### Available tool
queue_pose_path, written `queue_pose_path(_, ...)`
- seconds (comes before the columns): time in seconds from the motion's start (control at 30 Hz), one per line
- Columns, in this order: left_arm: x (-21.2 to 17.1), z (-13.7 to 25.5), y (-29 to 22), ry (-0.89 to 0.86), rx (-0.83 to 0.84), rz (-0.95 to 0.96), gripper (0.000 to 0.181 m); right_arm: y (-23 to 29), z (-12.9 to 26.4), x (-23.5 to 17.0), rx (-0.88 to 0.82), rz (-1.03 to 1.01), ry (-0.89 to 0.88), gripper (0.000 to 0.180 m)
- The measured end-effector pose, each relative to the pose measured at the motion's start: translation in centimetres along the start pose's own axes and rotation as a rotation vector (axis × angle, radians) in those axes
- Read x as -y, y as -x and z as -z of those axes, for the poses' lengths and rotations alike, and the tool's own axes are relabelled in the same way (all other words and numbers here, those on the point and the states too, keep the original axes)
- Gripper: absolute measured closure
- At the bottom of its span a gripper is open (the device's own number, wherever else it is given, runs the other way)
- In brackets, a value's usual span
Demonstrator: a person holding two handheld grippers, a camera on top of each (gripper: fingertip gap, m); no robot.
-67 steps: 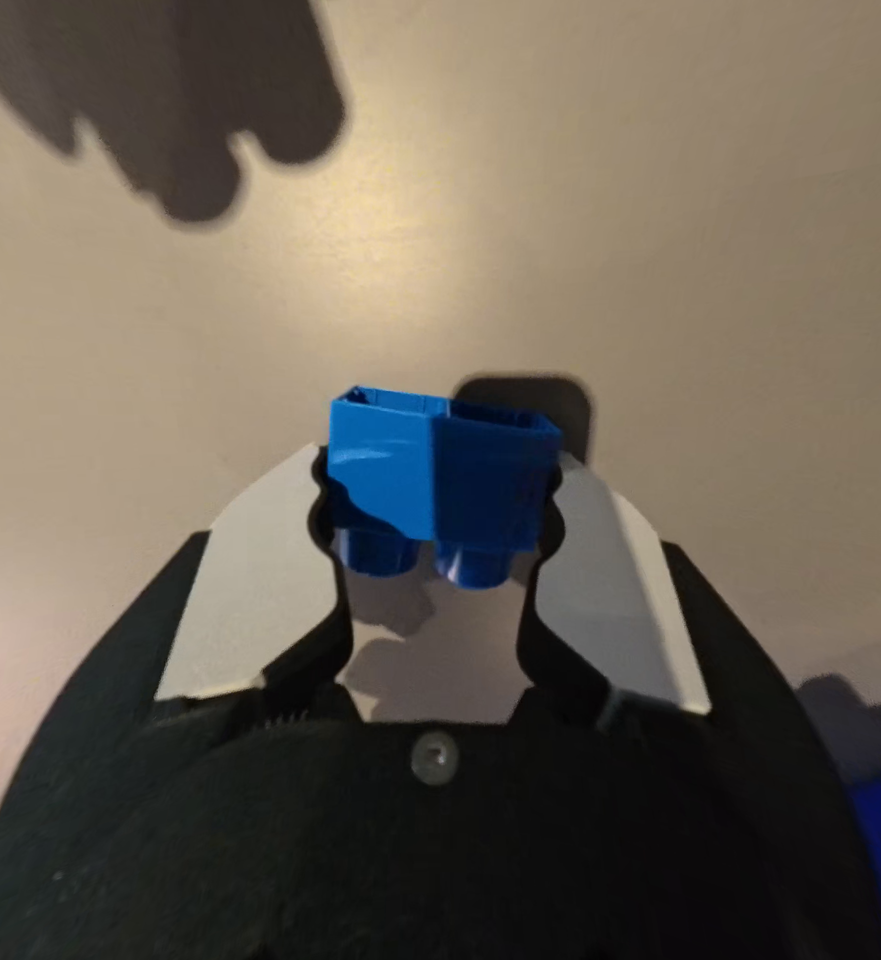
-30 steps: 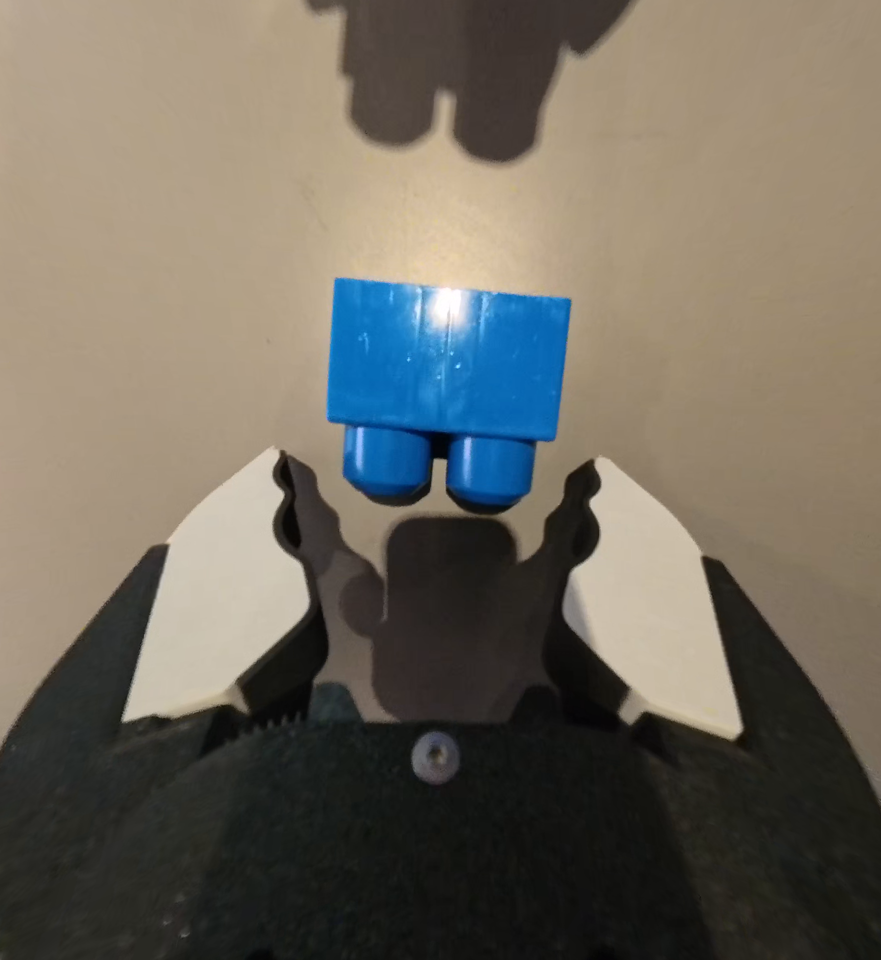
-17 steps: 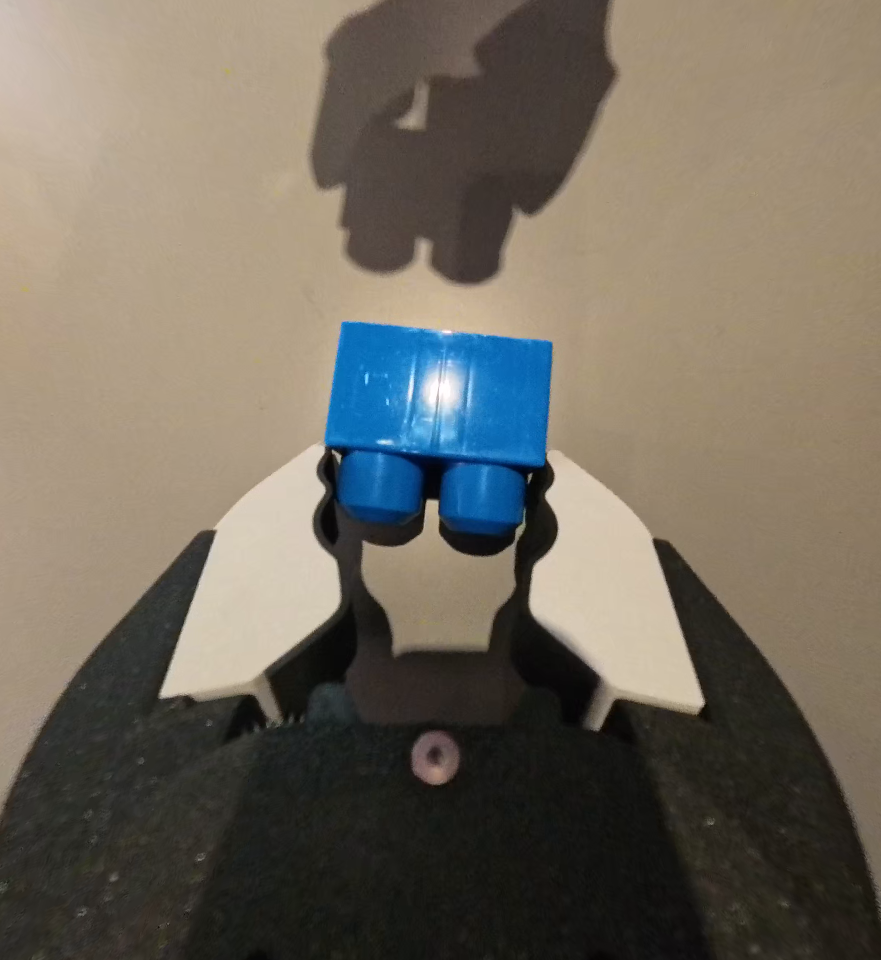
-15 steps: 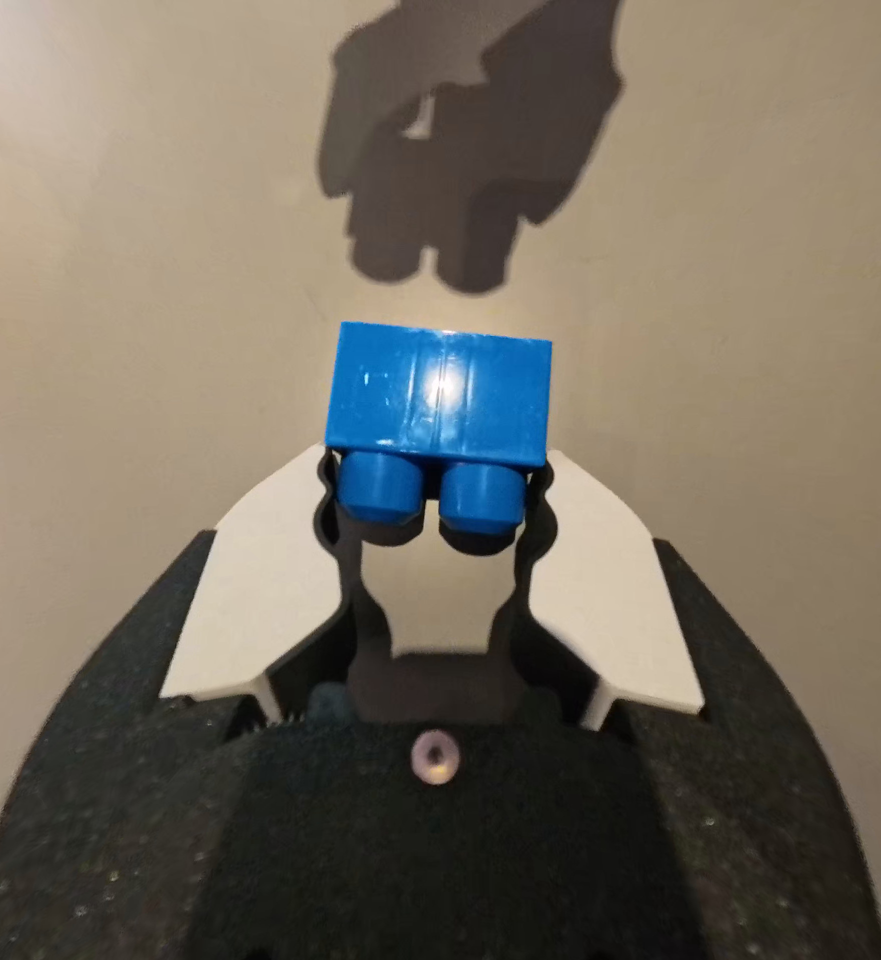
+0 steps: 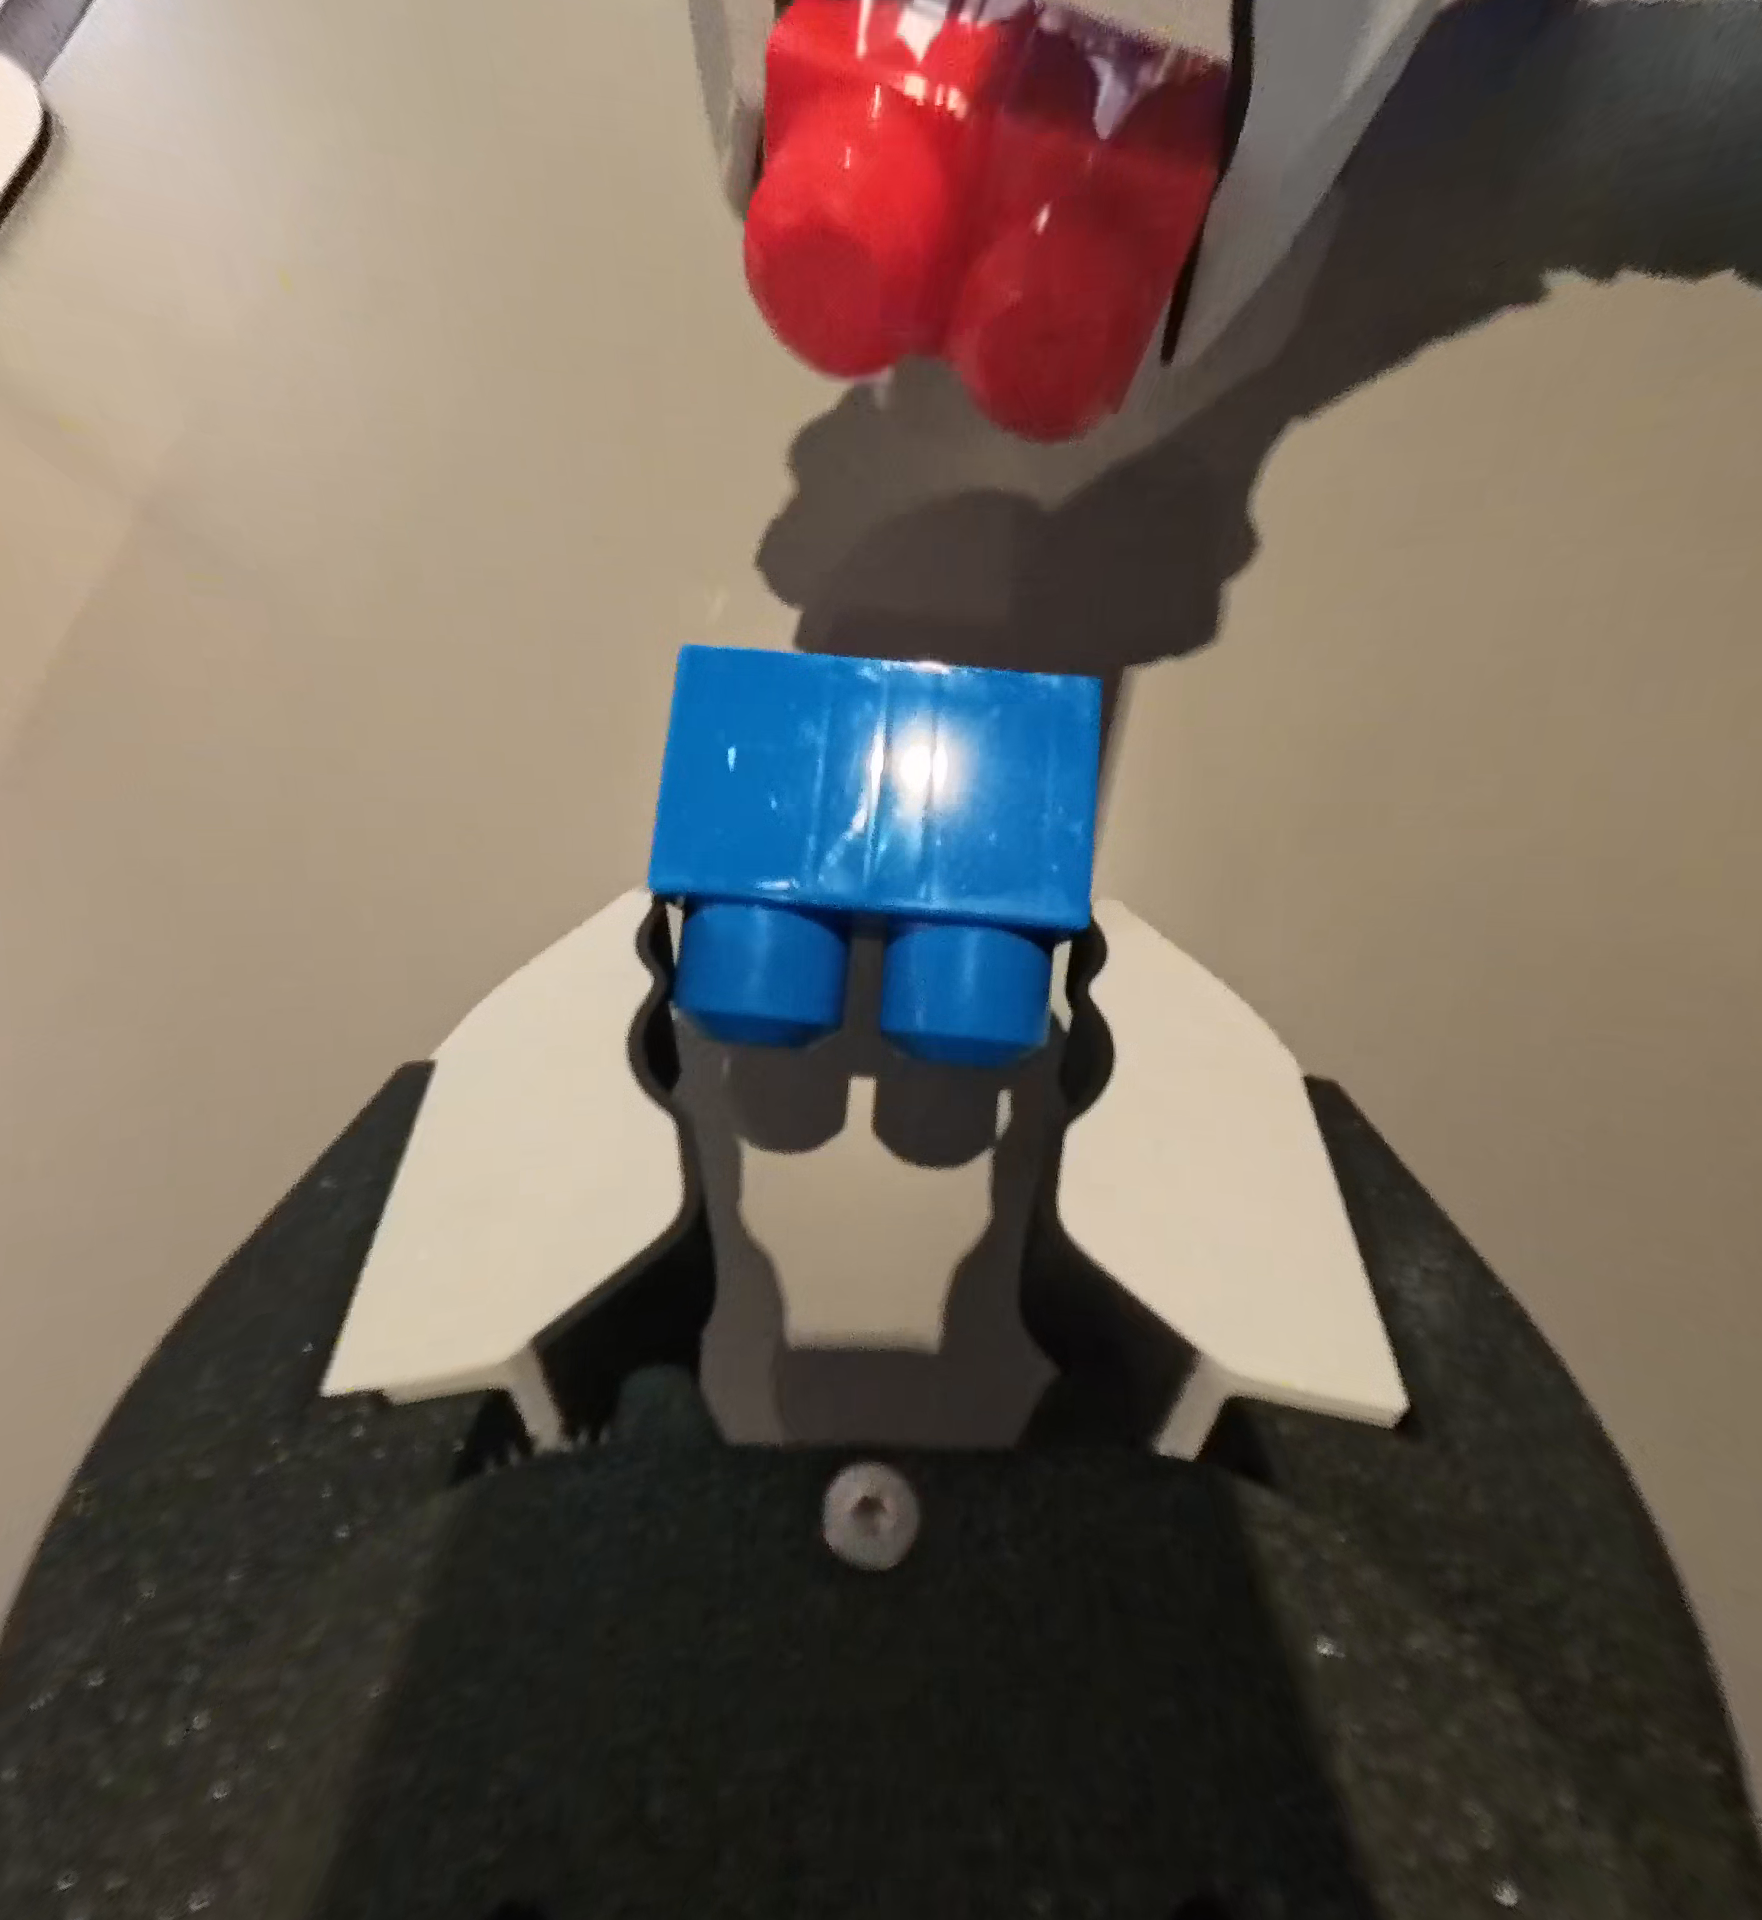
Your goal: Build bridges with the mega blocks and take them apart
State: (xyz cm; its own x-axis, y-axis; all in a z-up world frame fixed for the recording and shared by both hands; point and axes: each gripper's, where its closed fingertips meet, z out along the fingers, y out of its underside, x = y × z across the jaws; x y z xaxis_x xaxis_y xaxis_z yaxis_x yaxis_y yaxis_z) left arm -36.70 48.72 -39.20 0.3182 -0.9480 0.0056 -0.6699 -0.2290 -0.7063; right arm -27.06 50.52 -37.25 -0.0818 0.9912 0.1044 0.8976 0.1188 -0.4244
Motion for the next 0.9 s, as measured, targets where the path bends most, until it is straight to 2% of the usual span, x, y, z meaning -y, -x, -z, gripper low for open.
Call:
queue_pose_path(0.23,2.0,-1.4,-0.8,-0.041,-0.026,-0.026,0.108,0.3,-0.6,-1.0,0.007,0.047,0.160,0.106)
queue_pose_path(0.67,2.6,-1.2,-1.8,-0.069,-0.058,-0.043,0.108,1.8,-1.6,1.3,0.104,0.084,0.141,0.106)
queue_pose_path(0.9,1.7,-1.7,-2.2,-0.016,-0.067,-0.058,0.108,2.4,-2.5,1.0,0.137,0.070,0.160,0.106)
